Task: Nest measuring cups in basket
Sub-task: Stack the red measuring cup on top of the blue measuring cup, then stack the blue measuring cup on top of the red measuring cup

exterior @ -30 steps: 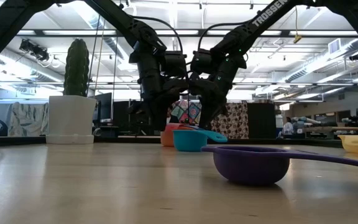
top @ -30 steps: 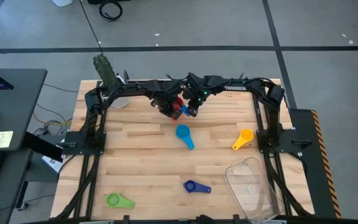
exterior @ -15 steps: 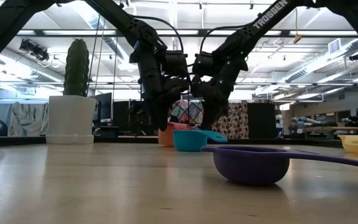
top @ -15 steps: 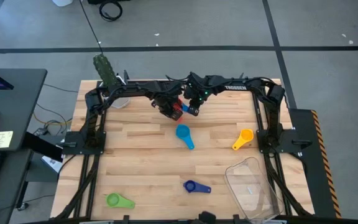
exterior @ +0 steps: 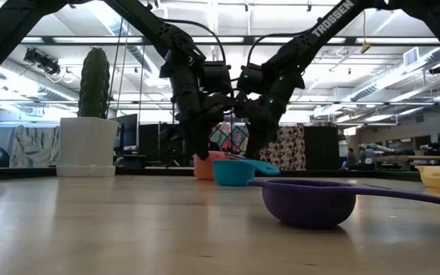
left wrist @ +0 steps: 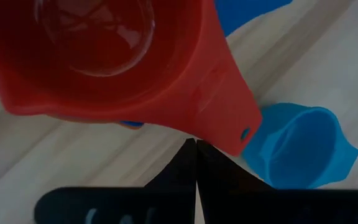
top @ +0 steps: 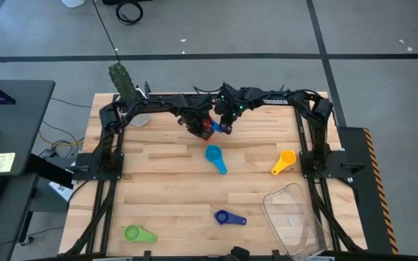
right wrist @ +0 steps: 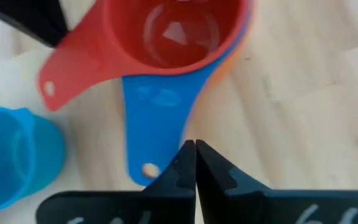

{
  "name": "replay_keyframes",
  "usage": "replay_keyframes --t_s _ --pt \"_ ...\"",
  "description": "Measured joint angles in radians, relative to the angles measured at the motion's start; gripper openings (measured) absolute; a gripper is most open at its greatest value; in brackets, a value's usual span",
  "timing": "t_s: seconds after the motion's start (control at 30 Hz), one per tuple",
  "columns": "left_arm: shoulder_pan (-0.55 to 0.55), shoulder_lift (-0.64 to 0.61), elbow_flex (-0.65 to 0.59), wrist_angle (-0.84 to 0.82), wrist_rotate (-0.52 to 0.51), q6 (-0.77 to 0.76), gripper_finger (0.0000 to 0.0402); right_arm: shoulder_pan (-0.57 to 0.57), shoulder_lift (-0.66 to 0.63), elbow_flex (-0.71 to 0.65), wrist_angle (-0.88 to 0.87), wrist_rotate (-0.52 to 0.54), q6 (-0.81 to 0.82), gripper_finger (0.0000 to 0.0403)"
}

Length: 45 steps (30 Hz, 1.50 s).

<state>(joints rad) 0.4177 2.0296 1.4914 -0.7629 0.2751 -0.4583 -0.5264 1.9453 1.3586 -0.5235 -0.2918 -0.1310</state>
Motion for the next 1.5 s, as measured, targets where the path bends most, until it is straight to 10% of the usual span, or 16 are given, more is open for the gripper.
replay_keyframes --t_s 1.0,1.5 --pt "-0.003 0.001 -0.005 0.167 0.054 0.287 0.0007 0.000 0.000 -0.044 0.030 -0.305 -0.051 0.0004" --pt "-0.008 -0.042 0.002 0.042 -0.010 0.302 0.0007 -0.017 -0.072 -0.039 -0.054 -0.088 -0.079 0.0004"
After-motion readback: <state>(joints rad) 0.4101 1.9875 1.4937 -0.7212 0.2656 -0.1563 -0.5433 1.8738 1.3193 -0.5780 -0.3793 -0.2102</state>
